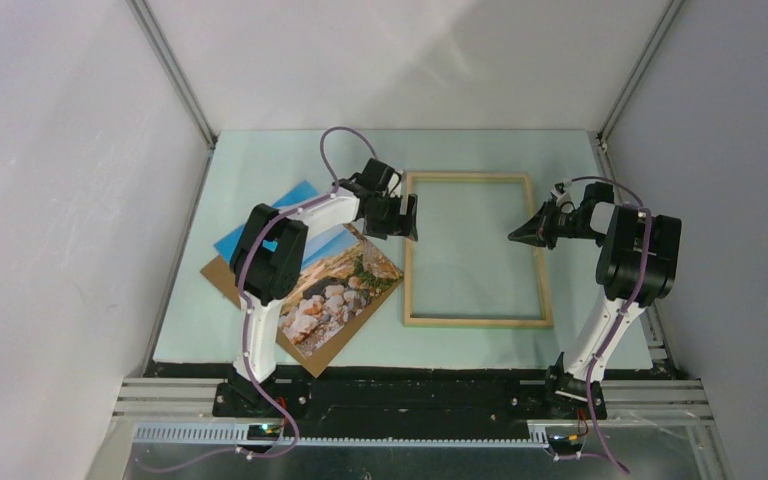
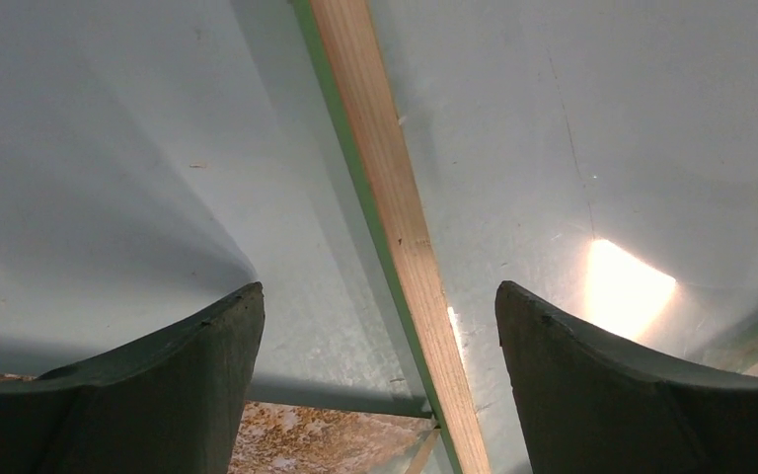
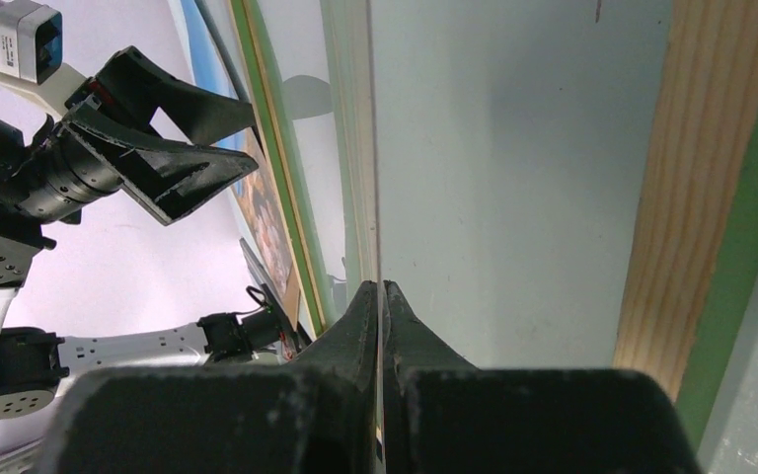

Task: Put the photo into the frame
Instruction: Place the photo frame item in the photo frame.

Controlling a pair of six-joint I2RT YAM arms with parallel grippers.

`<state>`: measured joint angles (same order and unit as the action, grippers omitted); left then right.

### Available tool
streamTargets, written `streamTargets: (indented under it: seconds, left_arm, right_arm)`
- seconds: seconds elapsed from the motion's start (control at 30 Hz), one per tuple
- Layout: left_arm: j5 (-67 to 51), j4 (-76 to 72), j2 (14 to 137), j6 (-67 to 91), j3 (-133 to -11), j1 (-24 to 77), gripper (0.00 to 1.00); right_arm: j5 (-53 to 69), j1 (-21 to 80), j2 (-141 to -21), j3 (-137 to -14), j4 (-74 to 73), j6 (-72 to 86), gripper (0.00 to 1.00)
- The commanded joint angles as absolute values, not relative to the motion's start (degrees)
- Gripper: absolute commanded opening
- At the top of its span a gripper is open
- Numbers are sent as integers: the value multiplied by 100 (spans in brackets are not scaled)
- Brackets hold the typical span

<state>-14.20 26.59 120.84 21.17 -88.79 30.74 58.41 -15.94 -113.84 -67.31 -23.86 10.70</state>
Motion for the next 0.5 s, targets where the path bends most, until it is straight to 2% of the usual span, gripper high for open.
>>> streamTargets:
  seconds: [0.0,0.47]
  left_arm:
    - [-1633,2408,11966,2208,-8710,3102,92]
    - [-2147,1984,11778,2186,-8468,2983,96]
  right_arm:
    - [5880,-1556,-11417,-6715,-2469,1123,0]
    - [5833,-1532,-11408,-6715,-2696,1039,0]
